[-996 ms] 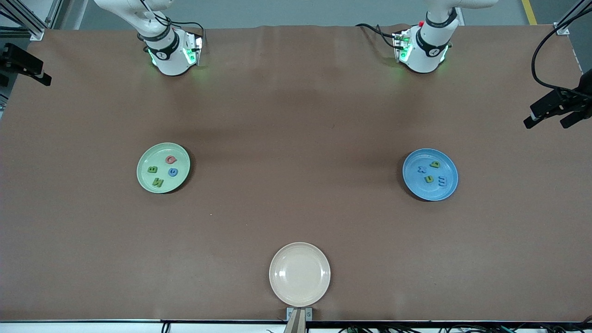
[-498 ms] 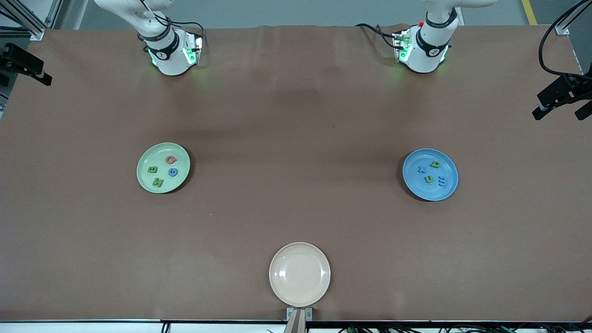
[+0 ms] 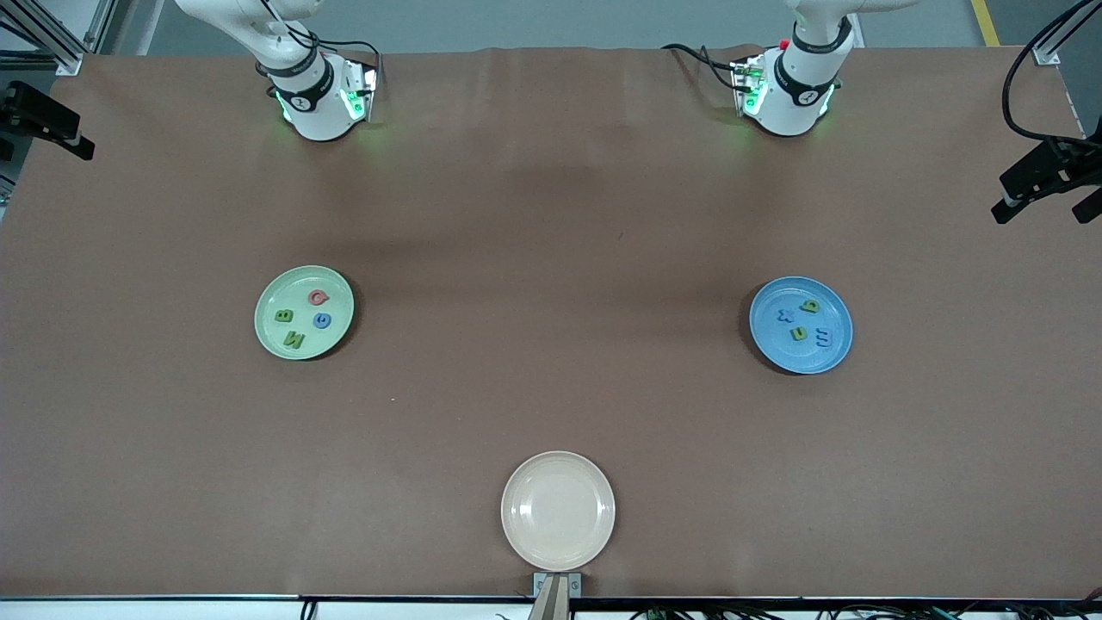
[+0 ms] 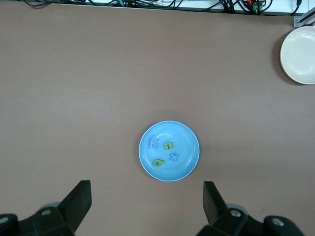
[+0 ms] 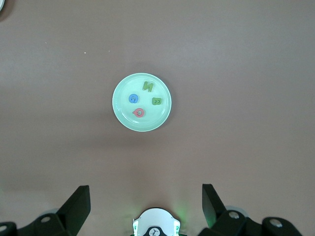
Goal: Sort upper and lower case letters into plates
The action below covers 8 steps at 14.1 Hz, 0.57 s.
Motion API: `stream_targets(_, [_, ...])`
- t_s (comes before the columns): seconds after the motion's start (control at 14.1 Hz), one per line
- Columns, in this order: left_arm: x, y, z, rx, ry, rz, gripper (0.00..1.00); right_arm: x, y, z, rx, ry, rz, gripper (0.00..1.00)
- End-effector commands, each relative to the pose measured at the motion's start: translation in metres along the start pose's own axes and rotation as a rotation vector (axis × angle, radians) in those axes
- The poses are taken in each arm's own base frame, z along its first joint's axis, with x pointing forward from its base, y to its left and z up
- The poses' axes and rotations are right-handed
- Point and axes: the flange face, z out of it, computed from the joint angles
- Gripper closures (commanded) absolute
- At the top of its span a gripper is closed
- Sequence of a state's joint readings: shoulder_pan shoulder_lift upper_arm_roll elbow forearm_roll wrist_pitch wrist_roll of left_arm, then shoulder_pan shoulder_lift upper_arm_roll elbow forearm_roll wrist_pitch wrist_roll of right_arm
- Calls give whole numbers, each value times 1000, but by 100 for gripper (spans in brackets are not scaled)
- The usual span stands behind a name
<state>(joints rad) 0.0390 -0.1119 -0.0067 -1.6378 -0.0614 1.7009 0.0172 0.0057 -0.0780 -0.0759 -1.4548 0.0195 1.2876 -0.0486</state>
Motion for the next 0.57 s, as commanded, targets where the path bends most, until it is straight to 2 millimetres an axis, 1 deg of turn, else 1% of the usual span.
stream_targets(0.0, [20, 2, -2, 8, -21, 10, 0, -6, 3, -2, -2, 0, 10, 0])
stream_targets(0.21, [24, 9, 3, 2, -27, 22, 0, -6, 3, -1, 0, -3, 11, 0])
stream_targets(0.36, [29, 12, 16, 1, -48, 26, 0, -6, 2, -1, 0, -1, 9, 0])
stream_targets(0.43, [30, 12, 19, 1, -52, 25, 0, -6, 2, -1, 0, -3, 9, 0])
stream_targets(0.5, [30, 17, 19, -1, -53, 34, 0, -5, 2, -1, 0, 0, 8, 0])
